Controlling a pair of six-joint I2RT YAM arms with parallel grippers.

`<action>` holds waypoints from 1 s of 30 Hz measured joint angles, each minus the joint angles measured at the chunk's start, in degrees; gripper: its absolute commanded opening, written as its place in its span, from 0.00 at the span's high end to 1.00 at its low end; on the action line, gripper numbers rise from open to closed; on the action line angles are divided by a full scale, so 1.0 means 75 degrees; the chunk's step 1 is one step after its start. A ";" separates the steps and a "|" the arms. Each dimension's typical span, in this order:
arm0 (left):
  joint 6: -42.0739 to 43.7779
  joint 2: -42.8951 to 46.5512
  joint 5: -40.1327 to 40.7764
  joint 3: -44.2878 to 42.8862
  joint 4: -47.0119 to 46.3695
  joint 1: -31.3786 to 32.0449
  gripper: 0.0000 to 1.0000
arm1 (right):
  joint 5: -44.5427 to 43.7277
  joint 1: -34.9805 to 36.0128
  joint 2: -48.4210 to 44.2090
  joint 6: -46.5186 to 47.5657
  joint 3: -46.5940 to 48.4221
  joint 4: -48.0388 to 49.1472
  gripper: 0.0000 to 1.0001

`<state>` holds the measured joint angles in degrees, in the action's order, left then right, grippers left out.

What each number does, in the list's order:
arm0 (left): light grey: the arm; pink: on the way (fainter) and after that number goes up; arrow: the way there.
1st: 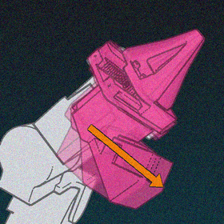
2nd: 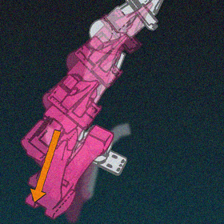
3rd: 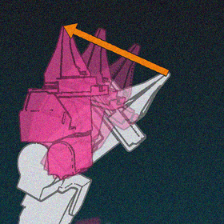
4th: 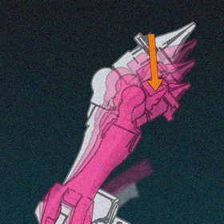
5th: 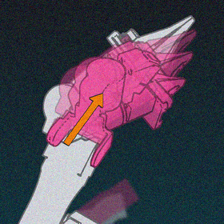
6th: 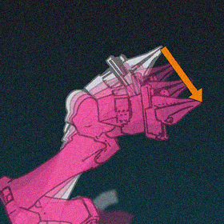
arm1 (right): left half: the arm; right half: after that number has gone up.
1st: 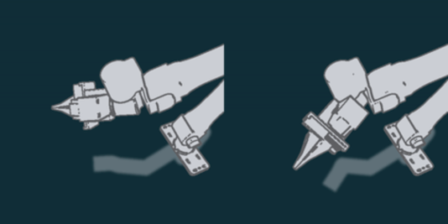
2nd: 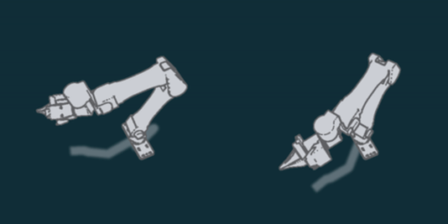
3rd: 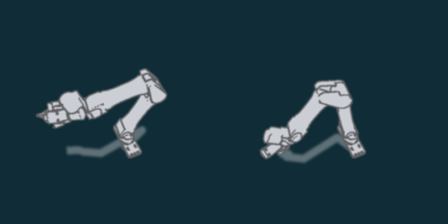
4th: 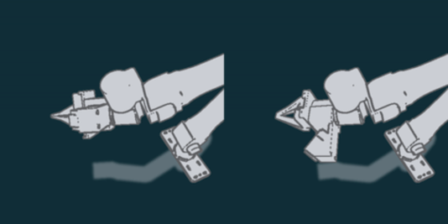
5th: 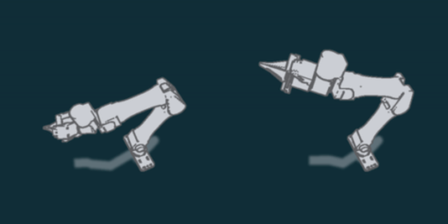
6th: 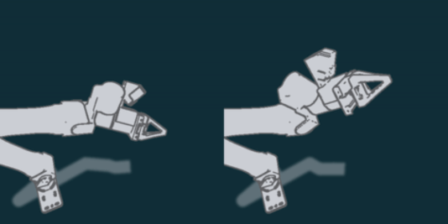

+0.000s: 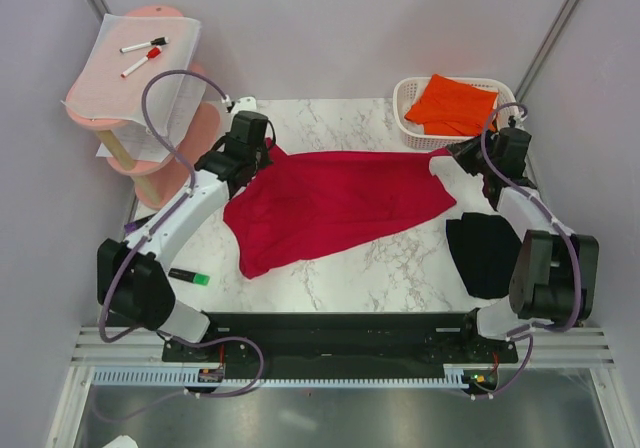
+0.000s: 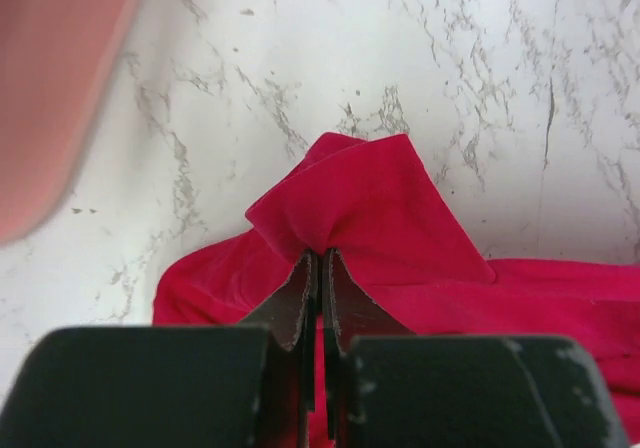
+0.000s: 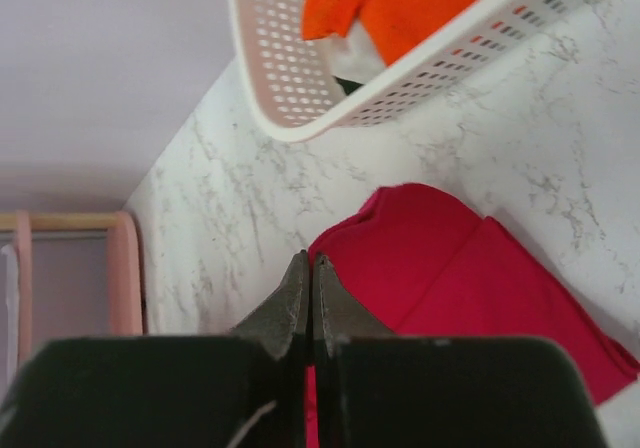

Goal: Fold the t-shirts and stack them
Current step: Flatten out the tshirt

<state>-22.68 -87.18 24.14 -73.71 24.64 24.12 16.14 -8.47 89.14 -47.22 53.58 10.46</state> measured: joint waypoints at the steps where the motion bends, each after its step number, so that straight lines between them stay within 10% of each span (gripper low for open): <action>1: 0.0026 0.0166 0.0067 -0.0067 0.0111 0.0000 0.98 | 0.0064 0.0003 -0.0259 0.0050 0.0003 -0.0082 1.00; 30: 0.1215 0.6027 -0.1402 -0.3468 0.3515 0.0198 0.98 | 0.1139 0.0565 -0.7676 0.2203 0.2069 -0.3905 1.00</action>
<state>-13.56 -41.98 13.63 -99.72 51.00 25.61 24.69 -4.23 31.57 -30.70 69.10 -18.83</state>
